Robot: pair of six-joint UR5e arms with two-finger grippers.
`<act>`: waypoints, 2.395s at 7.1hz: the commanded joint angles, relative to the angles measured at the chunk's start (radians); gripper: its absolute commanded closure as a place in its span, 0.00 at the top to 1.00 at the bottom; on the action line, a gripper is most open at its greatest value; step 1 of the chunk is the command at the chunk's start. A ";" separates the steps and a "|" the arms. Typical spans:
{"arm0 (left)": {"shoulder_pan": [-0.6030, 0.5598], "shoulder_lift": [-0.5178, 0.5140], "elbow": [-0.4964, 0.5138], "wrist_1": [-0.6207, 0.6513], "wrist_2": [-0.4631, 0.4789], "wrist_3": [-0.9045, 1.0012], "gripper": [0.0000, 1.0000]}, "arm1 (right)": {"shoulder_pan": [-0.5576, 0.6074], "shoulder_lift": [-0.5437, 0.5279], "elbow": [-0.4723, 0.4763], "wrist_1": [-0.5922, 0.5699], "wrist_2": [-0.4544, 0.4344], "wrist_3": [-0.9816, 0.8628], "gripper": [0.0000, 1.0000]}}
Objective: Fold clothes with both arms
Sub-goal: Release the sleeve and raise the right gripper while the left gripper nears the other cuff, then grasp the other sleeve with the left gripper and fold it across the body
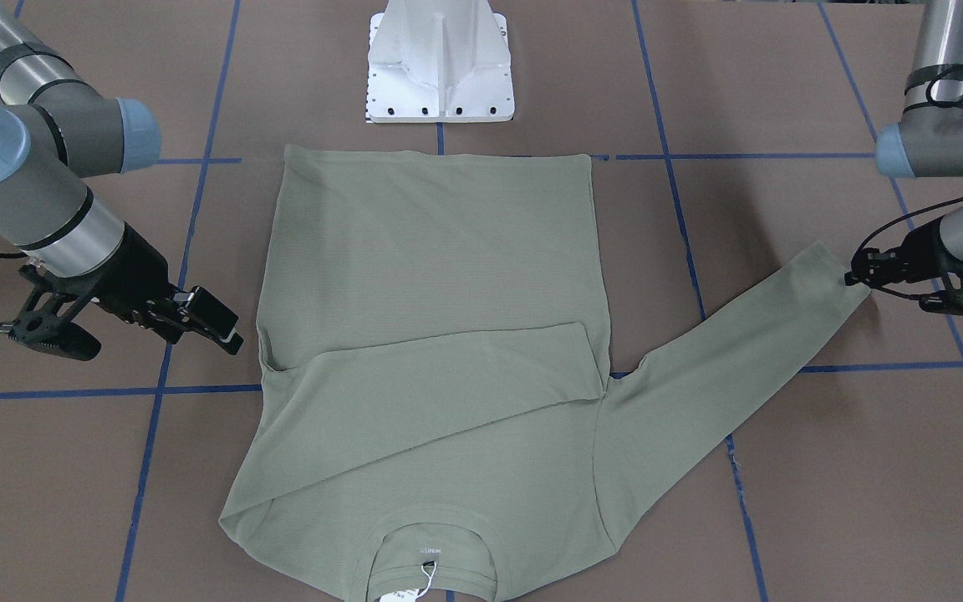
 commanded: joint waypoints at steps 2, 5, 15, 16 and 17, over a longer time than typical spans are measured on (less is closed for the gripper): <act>0.000 -0.002 0.002 0.000 0.007 -0.001 0.56 | -0.001 -0.001 0.000 0.000 -0.001 0.000 0.99; 0.002 -0.003 0.002 0.000 0.007 -0.001 0.56 | 0.000 -0.002 0.001 0.000 0.000 0.002 0.99; 0.006 -0.070 -0.231 0.029 -0.125 -0.189 0.00 | 0.121 -0.126 0.081 0.000 0.130 -0.043 0.99; 0.015 -0.142 -0.272 0.029 -0.125 -0.316 0.00 | 0.203 -0.186 0.102 0.002 0.197 -0.108 0.99; 0.107 -0.237 -0.292 0.028 -0.115 -0.479 0.00 | 0.256 -0.247 0.113 0.002 0.219 -0.198 0.99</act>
